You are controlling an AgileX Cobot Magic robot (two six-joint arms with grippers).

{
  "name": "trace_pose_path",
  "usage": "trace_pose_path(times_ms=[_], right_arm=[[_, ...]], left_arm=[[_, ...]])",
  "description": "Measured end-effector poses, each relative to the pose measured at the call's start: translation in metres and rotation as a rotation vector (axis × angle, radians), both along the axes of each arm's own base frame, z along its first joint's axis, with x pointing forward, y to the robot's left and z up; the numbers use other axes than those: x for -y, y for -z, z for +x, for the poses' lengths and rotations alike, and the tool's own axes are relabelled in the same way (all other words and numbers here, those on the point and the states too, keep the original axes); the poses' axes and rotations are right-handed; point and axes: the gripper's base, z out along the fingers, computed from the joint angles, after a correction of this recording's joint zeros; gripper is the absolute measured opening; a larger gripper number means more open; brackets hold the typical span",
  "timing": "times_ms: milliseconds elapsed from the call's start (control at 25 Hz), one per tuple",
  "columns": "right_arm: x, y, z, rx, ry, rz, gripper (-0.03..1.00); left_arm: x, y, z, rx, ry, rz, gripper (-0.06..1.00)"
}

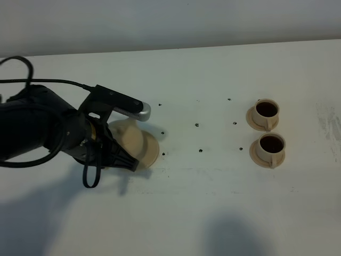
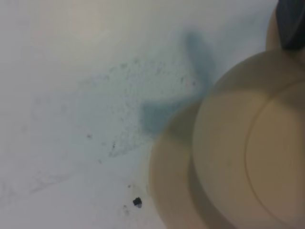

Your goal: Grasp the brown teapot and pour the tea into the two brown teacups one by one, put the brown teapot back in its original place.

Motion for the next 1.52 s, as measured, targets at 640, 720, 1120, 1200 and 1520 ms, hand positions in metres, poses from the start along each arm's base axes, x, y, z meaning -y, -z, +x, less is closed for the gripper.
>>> trace_pose_path(times_ms=[640,720,1120,1200,1520], right_arm=[[0.000,0.000,0.000,0.000,0.000,0.000,0.22],[0.000,0.000,0.000,0.000,0.000,0.000,0.22],[0.000,0.000,0.000,0.000,0.000,0.000,0.22],[0.000,0.000,0.000,0.000,0.000,0.000,0.22],[0.000,0.000,0.000,0.000,0.000,0.000,0.22]], left_arm=[[0.007,0.029,0.010,-0.027,0.012,0.002,0.12],[0.008,0.029,0.010,-0.021,0.014,-0.004,0.12],[0.003,0.030,0.013,-0.018,-0.004,-0.006,0.12],[0.000,0.030,0.014,-0.023,-0.016,-0.003,0.12],[-0.002,0.030,0.014,-0.033,-0.025,0.007,0.25]])
